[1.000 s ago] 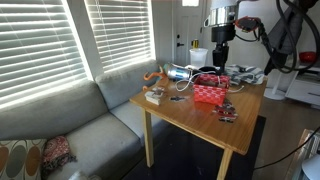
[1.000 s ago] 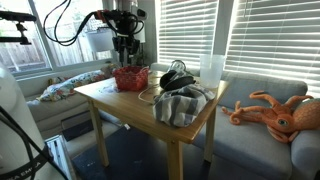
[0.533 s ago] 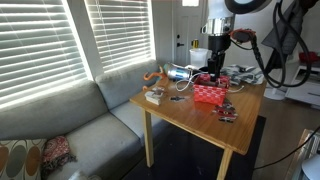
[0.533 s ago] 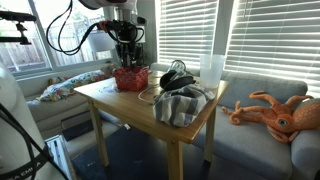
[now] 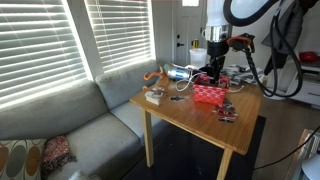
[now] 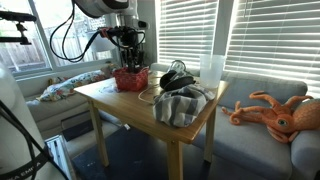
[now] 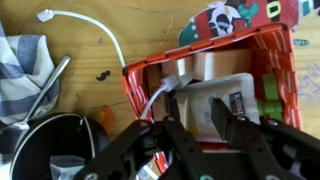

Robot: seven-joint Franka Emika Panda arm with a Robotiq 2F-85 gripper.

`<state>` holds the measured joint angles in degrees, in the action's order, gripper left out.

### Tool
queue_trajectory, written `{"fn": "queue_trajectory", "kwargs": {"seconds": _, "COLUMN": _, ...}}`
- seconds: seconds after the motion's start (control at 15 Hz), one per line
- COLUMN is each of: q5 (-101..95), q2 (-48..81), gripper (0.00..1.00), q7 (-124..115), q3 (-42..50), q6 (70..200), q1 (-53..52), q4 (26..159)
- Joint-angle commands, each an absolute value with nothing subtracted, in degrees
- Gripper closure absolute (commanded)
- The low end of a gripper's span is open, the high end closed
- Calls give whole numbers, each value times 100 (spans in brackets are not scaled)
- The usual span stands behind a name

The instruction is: Remove a wooden chip from the red basket and put it on the table next to the other wooden chip

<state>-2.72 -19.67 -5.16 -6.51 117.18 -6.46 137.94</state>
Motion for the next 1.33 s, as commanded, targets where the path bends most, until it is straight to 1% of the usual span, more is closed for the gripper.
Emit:
{"fn": "queue_trajectory", "kwargs": {"seconds": 0.0, "q5": -521, "q2": -1871, "gripper": 61, "q7": -848, "q3": -753, "q6": 11817, "q1": -516, "q4": 13831}}
{"fn": "queue_trajectory", "kwargs": {"seconds": 0.33, "q5": -497, "q2": -1693, "gripper": 61, "q7": -903, "q3": -713, "q6": 11836, "q1": -525, "q4": 13798}}
{"fn": "queue_trajectory", "kwargs": {"seconds": 0.47, "q5": -385, "q2": -1623, "gripper": 65, "q7": -829, "q3": -676, "q6": 11850, "q1": -546, "q4": 13780}}
{"fn": "queue_trajectory", "kwargs": {"seconds": 0.53, "q5": -369, "q2": -1599, "gripper": 65, "q7": -836, "q3": -671, "q6": 11885, "q1": -546, "q4": 13780}}
{"fn": "queue_trajectory", "kwargs": {"seconds": 0.6, "q5": -394, "q2": -1583, "gripper": 67, "q7": -885, "q3": -678, "q6": 11959, "q1": -536, "q4": 13779}}
{"fn": "queue_trajectory", "kwargs": {"seconds": 0.93, "q5": -392, "q2": -1586, "gripper": 62, "q7": -1044, "q3": -694, "q6": 12324, "q1": -526, "q4": 13781}}
{"fn": "queue_trajectory", "kwargs": {"seconds": 1.27, "q5": -272, "q2": -1505, "gripper": 64, "q7": -945, "q3": -683, "q6": 12402, "q1": -576, "q4": 13751}}
